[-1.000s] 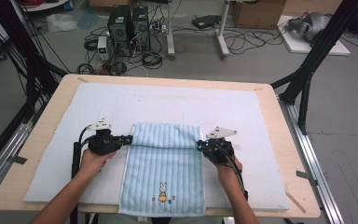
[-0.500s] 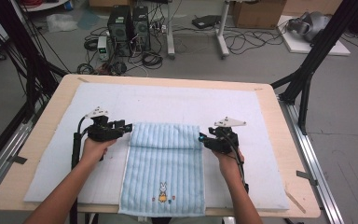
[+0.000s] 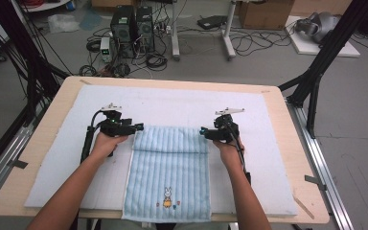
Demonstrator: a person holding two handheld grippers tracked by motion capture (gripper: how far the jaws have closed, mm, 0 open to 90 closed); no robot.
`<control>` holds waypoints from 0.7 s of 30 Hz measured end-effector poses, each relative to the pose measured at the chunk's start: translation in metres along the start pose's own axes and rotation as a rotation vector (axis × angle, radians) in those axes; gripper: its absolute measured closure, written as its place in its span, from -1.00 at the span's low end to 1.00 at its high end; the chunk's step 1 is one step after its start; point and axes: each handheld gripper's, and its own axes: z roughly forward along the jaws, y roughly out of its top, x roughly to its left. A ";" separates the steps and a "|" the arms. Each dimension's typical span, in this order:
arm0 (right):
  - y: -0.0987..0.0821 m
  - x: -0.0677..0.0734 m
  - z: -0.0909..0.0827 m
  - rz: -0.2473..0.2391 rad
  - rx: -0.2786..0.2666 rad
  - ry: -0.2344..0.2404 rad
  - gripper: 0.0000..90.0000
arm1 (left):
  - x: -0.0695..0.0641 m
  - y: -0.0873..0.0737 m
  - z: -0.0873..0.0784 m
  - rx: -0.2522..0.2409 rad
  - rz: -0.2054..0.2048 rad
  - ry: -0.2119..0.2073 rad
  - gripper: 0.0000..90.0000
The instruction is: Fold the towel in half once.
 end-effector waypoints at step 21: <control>0.007 0.020 0.031 -0.189 0.119 0.000 0.82 | -0.009 -0.004 0.007 0.040 0.107 0.023 0.89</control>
